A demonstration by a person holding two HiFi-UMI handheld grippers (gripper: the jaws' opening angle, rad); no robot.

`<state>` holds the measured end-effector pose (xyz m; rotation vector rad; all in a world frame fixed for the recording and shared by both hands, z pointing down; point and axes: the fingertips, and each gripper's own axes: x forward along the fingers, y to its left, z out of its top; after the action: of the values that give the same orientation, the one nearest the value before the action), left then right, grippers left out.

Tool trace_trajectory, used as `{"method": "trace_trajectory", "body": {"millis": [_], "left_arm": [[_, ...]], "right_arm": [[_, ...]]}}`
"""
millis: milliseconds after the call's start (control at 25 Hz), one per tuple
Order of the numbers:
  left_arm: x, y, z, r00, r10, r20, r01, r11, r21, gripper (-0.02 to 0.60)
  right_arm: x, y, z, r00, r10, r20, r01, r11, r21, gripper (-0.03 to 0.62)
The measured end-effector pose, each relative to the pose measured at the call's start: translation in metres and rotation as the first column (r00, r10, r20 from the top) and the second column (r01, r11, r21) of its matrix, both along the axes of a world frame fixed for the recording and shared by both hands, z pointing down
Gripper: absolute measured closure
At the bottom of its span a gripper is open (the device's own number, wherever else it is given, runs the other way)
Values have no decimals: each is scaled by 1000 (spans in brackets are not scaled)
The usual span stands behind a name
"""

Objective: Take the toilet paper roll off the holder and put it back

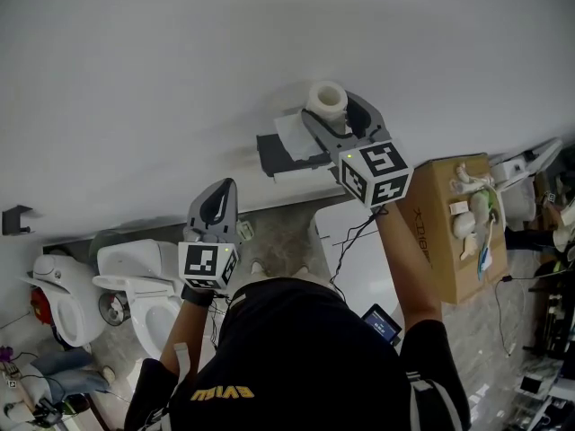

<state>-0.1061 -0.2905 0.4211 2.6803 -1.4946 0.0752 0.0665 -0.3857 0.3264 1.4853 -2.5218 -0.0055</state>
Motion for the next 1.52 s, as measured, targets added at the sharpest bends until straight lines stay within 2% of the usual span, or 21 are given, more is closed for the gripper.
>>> {"method": "trace_trajectory", "body": {"millis": [120, 400, 840, 1040, 1200, 1520], "left_arm": [[1, 2, -3, 1000, -1, -4, 1, 1000, 6, 571], [3, 7, -7, 1000, 2, 0, -2, 1000, 16, 571], [2, 12, -7, 1000, -1, 0, 1, 1000, 16, 571], [5, 15, -5, 1000, 9, 12, -9, 1000, 8, 571], [7, 16, -4, 1000, 8, 10, -8, 1000, 8, 571], [3, 12, -4, 1000, 1, 17, -1, 1000, 9, 571]], "right_arm": [[-2, 0, -20, 1000, -23, 20, 23, 1000, 9, 298], [-5, -1, -60, 998, -62, 1, 62, 997, 43, 298], [-8, 2, -123, 986, -159, 52, 156, 986, 50, 298], [-7, -4, -151, 979, -199, 39, 196, 979, 63, 297], [-9, -4, -152, 972, -221, 75, 217, 975, 50, 297], [-13, -9, -145, 971, -229, 74, 226, 973, 38, 296]]}}
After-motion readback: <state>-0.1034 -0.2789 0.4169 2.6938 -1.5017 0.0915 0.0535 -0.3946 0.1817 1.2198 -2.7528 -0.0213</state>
